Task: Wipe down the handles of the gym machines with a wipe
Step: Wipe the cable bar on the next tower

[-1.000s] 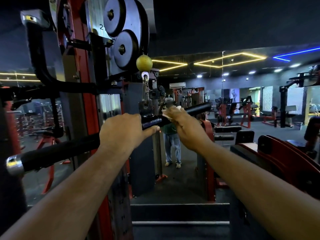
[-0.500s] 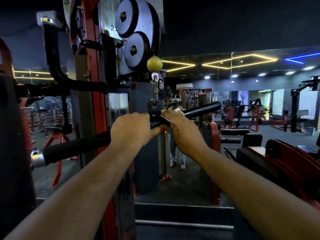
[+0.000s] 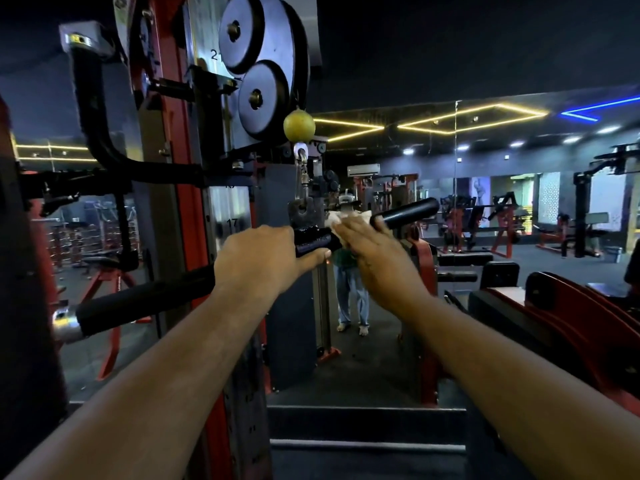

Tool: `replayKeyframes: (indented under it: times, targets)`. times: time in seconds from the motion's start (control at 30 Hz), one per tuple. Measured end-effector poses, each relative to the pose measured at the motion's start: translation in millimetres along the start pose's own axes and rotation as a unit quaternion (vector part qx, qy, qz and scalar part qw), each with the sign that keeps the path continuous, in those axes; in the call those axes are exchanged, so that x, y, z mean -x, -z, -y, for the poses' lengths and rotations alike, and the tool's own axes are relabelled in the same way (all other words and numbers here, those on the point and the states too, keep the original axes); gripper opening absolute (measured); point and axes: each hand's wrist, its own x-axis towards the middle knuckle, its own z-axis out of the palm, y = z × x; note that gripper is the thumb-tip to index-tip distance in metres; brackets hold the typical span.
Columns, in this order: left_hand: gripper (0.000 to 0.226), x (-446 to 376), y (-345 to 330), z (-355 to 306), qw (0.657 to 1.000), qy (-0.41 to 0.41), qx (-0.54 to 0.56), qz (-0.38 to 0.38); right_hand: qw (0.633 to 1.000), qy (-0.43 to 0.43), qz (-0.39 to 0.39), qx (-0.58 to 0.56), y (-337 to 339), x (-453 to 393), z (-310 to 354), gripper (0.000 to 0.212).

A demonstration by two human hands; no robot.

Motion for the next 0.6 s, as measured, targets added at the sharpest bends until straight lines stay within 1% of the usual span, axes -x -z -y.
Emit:
replayKeyframes:
  times: [0.03, 0.07, 0.17, 0.23, 0.3, 0.33, 0.37, 0.43, 0.47, 0.5, 0.53, 0.57, 0.6]
  targets:
    - [0.077, 0.8, 0.7, 0.9, 1.0, 0.0, 0.006, 0.005, 0.999, -0.005, -0.013, 0.038, 2.9, 0.1, -19.7, 0.059]
    - [0.077, 1.5, 1.6, 1.3, 1.0, -0.001, 0.011, 0.01, 0.997, -0.034, -0.033, 0.067, 5.3, -0.6, -41.3, 0.059]
    - [0.078, 2.2, 3.9, -0.3, 1.0, -0.004, 0.005, 0.01, 0.973, -0.196, -0.077, 0.094, 16.4, -3.4, -105.4, 0.061]
    - [0.078, 1.3, 4.7, -1.0, 1.0, -0.01, -0.003, 0.009, 0.959, -0.258, -0.104, 0.051, 15.5, -7.3, -111.1, 0.06]
    - [0.078, 0.8, 4.2, -0.1, 1.0, -0.008, -0.007, 0.012, 0.952, -0.278, -0.13, -0.014, 2.4, -10.7, -78.7, 0.056]
    - [0.078, 0.6, 3.7, 0.7, 1.0, -0.006, -0.008, 0.013, 0.955, -0.26, -0.134, -0.043, -5.1, -9.5, -54.2, 0.056]
    - [0.078, 0.4, 3.1, 1.6, 1.0, -0.006, -0.011, 0.013, 0.964, -0.225, -0.129, -0.06, -12.9, -6.4, -30.6, 0.056]
    - [0.078, 0.2, 2.9, 3.2, 1.0, -0.004, -0.013, 0.014, 0.988, -0.097, -0.111, -0.052, -22.4, 4.6, 1.3, 0.057]
    - [0.08, 0.5, 2.9, 4.2, 1.0, -0.003, -0.01, 0.015, 0.993, -0.035, -0.102, -0.039, -24.6, 9.6, 1.3, 0.057]
    - [0.081, 1.1, 3.0, 5.4, 1.0, 0.0, -0.005, 0.017, 0.995, 0.006, -0.099, -0.022, -21.5, 12.2, -6.4, 0.057]
    - [0.083, 2.3, 3.0, 6.7, 1.0, 0.002, 0.003, 0.02, 0.994, 0.027, -0.108, 0.016, -18.2, 12.4, -22.1, 0.059]
    - [0.083, 3.7, 3.3, 7.6, 1.0, 0.004, 0.014, 0.024, 0.99, 0.02, -0.123, 0.058, -14.0, 11.3, -39.1, 0.063]
    - [0.084, 5.3, 2.9, 7.6, 0.999, 0.007, 0.025, 0.026, 0.987, -0.015, -0.139, 0.083, -10.2, 9.8, -59.0, 0.066]
